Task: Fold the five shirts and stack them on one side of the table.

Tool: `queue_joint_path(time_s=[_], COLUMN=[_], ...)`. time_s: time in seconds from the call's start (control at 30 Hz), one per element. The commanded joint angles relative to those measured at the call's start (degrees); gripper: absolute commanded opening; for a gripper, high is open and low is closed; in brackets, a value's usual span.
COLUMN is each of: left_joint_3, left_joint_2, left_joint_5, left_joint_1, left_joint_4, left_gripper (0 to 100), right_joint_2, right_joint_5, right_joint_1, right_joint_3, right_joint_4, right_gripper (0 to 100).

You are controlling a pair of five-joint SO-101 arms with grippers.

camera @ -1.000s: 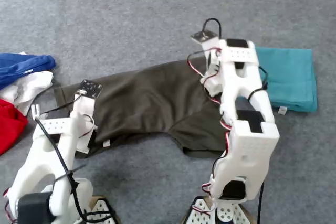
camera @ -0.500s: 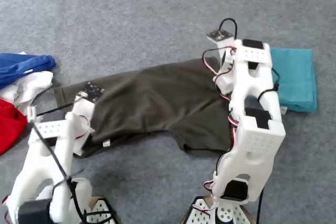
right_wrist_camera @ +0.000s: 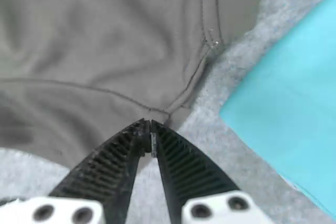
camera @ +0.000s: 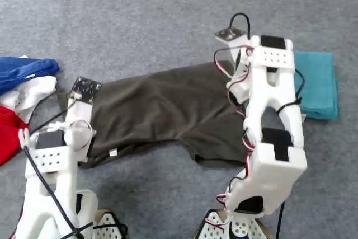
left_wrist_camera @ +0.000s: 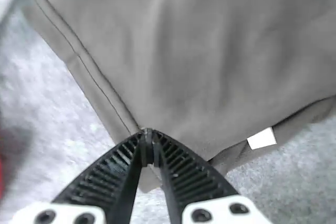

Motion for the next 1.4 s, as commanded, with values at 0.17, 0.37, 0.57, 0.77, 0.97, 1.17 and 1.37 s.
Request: queue_joint_path(time_s=[0.17,0.37,0.57,0.77,0.97,1.17,1.37], left_joint_3=[6.7,8.1,7.8,4.4,-6.6,-11.4,-5.1], left_joint_2=[1.0,0.4,0.4,0.3,0.3,0.3,0.3], left_joint_5=[-1.4,-6.2,-6.2,-6.2,-5.8,-4.7,4.7], left_joint_1=[-0.1,-0.3,0.2,-0.4,-0.1,-0.2,-0.3], left_joint_4=[-4.8,-4.7,-4.9,-3.8,6.8,9.6,-3.2], left_gripper=[3,3,3,3,3,3,3], right_joint_2=[-0.6,5.6,5.8,-2.5,-17.3,-33.9,-47.7], right_joint_5=[0.7,3.2,4.2,4.5,11.3,25.2,33.8], right_joint_1=[1.7,9.1,7.5,5.7,5.5,5.5,3.3], right_joint_3=[15.7,10.3,3.6,0.5,3.9,22.4,42.2], right_joint_4=[-19.0,-19.5,-10.3,-2.1,6.0,4.2,-2.5], right_gripper=[1.5,1.5,1.5,1.5,1.5,1.7,10.2])
